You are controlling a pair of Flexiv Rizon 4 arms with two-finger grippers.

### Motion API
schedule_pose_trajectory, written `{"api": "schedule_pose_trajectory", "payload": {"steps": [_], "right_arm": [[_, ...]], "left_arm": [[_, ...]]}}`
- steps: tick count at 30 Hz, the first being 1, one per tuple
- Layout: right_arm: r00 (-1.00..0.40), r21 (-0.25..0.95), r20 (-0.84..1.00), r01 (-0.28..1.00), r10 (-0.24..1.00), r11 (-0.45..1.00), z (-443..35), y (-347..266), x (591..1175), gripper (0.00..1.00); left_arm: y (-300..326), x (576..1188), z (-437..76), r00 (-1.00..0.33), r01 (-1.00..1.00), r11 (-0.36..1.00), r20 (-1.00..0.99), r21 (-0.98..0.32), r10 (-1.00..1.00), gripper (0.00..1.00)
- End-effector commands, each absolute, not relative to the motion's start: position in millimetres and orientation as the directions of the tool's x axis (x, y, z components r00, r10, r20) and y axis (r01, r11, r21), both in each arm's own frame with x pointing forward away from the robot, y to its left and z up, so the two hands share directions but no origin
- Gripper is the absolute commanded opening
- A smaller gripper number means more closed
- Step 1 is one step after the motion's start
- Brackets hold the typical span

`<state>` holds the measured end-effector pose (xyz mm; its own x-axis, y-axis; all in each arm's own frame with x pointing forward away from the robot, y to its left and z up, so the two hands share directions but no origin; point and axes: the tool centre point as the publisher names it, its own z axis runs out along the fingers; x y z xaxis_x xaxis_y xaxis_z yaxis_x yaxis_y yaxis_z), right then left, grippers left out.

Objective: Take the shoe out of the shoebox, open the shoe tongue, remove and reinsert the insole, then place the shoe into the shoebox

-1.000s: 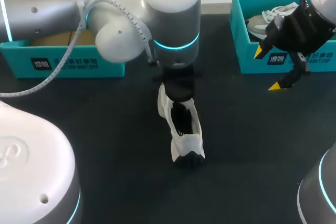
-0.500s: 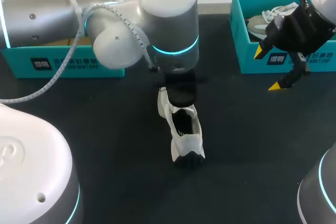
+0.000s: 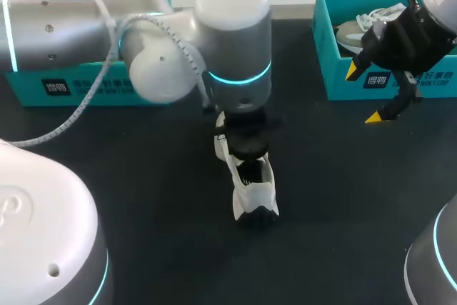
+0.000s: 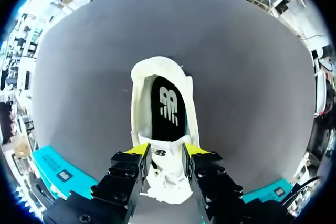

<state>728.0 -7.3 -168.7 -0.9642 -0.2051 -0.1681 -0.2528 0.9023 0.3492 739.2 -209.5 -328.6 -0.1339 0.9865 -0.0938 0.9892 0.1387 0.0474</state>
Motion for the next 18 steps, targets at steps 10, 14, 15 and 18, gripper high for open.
{"api": "schedule_pose_trajectory", "payload": {"steps": [10, 14, 15, 18], "right_arm": [[-0.964, 0.347, -0.166, -0.253, -0.206, 0.903, -170, -6, 730, 1.0], [-0.964, 0.347, -0.166, -0.253, -0.206, 0.903, -170, -6, 730, 1.0], [-0.964, 0.347, -0.166, -0.253, -0.206, 0.903, -170, -6, 730, 1.0], [-0.964, 0.347, -0.166, -0.253, -0.206, 0.903, -170, -6, 730, 1.0]], "left_arm": [[-171, 738, -275, -0.455, 0.89, 0.457, -0.102, -0.012, 0.884, 1.0], [-171, 738, -275, -0.455, 0.89, 0.457, -0.102, -0.012, 0.884, 1.0], [-171, 738, -275, -0.455, 0.89, 0.457, -0.102, -0.012, 0.884, 1.0], [-171, 738, -275, -0.455, 0.89, 0.457, -0.102, -0.012, 0.884, 1.0]]}}
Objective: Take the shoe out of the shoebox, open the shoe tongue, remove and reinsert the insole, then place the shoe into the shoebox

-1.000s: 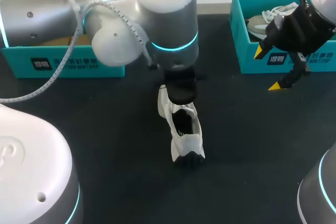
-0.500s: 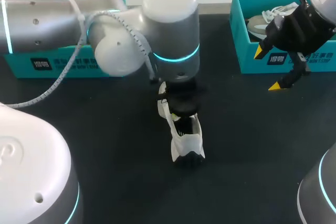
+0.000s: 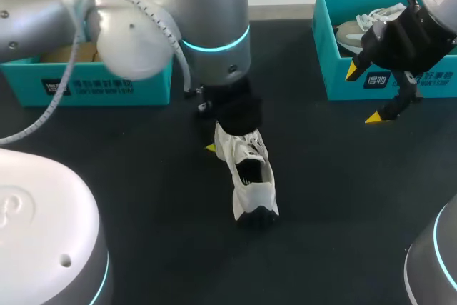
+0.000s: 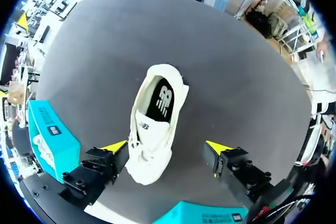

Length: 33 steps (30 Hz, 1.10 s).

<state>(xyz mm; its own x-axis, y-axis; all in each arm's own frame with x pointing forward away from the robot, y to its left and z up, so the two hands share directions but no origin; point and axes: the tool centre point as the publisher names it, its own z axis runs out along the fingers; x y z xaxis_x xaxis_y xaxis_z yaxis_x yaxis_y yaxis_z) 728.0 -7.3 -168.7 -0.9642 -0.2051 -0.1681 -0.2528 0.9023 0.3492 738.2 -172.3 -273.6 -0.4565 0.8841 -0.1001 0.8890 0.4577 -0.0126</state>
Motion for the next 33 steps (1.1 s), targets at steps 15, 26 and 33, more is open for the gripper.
{"api": "schedule_pose_trajectory", "payload": {"steps": [15, 26, 33], "right_arm": [[-0.964, 0.347, -0.166, -0.253, -0.206, 0.903, -170, -6, 730, 1.0], [-0.964, 0.347, -0.166, -0.253, -0.206, 0.903, -170, -6, 730, 1.0], [-0.964, 0.347, -0.166, -0.253, -0.206, 0.903, -170, -6, 730, 1.0]], "left_arm": [[-188, 680, -273, -0.983, 0.118, 0.993, -0.142, -0.005, 0.116, 1.0], [-207, 641, -312, -0.98, -0.012, 0.996, -0.198, -0.092, -0.03, 1.0], [-217, 641, -333, -0.967, -0.128, 0.985, -0.208, -0.114, -0.15, 0.97]]}}
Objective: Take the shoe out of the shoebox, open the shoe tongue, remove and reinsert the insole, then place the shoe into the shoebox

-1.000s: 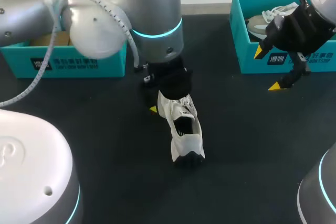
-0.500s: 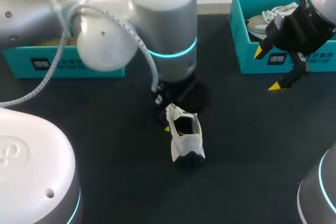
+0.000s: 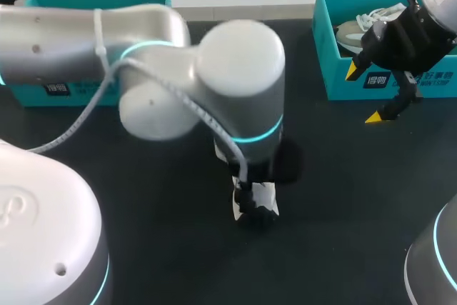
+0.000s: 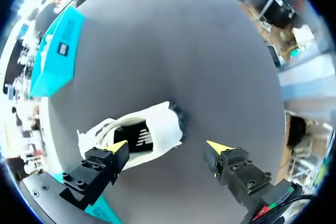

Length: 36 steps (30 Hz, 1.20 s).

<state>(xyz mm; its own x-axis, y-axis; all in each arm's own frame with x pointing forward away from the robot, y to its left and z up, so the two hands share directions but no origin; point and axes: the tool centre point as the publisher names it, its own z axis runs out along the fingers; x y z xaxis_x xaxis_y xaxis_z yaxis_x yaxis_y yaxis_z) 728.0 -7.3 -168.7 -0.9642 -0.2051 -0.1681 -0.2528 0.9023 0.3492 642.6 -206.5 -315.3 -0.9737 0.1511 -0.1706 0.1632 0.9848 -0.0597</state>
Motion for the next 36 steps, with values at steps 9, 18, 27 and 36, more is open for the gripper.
{"api": "schedule_pose_trajectory", "payload": {"steps": [9, 18, 27, 36], "right_arm": [[-0.964, 0.347, -0.166, -0.253, -0.206, 0.903, -170, -6, 730, 1.0], [-0.964, 0.347, -0.166, -0.253, -0.206, 0.903, -170, -6, 730, 1.0], [-0.964, 0.347, -0.166, -0.253, -0.206, 0.903, -170, -6, 730, 1.0], [-0.964, 0.347, -0.166, -0.253, -0.206, 0.903, -170, -6, 730, 1.0]], "left_arm": [[-224, 651, -351, -0.98, -0.132, 0.986, -0.134, -0.1, -0.145, 0.89], [-221, 646, -369, -0.994, -0.076, 0.995, -0.078, -0.058, -0.08, 0.49], [-216, 643, -367, -1.0, -0.029, 0.998, 0.006, -0.047, -0.029, 0.0], [-197, 652, -318, -0.996, 0.004, 1.0, 0.089, 0.002, 0.004, 0.0]]}}
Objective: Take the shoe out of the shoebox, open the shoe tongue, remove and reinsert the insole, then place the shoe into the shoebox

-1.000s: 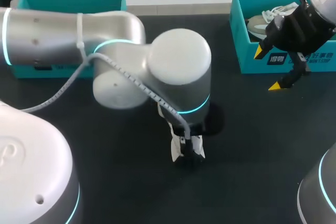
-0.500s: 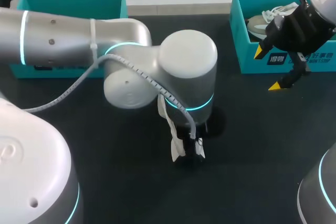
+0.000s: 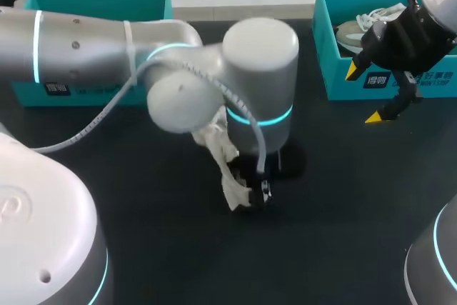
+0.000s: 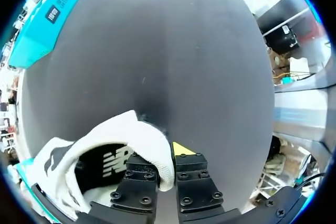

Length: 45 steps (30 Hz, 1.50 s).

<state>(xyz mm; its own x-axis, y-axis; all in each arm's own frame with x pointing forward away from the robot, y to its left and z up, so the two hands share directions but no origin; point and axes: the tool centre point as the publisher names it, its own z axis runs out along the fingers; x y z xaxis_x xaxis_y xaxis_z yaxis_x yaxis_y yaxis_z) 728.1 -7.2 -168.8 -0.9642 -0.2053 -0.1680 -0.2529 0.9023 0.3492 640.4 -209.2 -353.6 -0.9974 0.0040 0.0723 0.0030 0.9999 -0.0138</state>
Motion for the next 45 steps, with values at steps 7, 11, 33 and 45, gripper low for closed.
{"api": "schedule_pose_trajectory", "payload": {"steps": [7, 11, 33, 45], "right_arm": [[-0.964, 0.347, -0.166, -0.253, -0.206, 0.903, -170, -6, 730, 1.0], [-0.964, 0.347, -0.166, -0.253, -0.206, 0.903, -170, -6, 730, 1.0], [-0.964, 0.347, -0.166, -0.253, -0.206, 0.903, -170, -6, 730, 1.0], [-0.964, 0.347, -0.166, -0.253, -0.206, 0.903, -170, -6, 730, 1.0]], "left_arm": [[-177, 672, -258, -0.986, 0.037, 0.998, 0.162, -0.042, 0.043, 0.0], [-166, 681, -227, -0.98, 0.086, 0.994, 0.175, -0.061, 0.096, 0.0], [-151, 710, -168, -0.943, 0.233, 0.969, 0.222, -0.087, 0.247, 0.0], [-131, 733, -155, -0.932, 0.25, 0.963, 0.245, -0.098, 0.267, 0.0]]}}
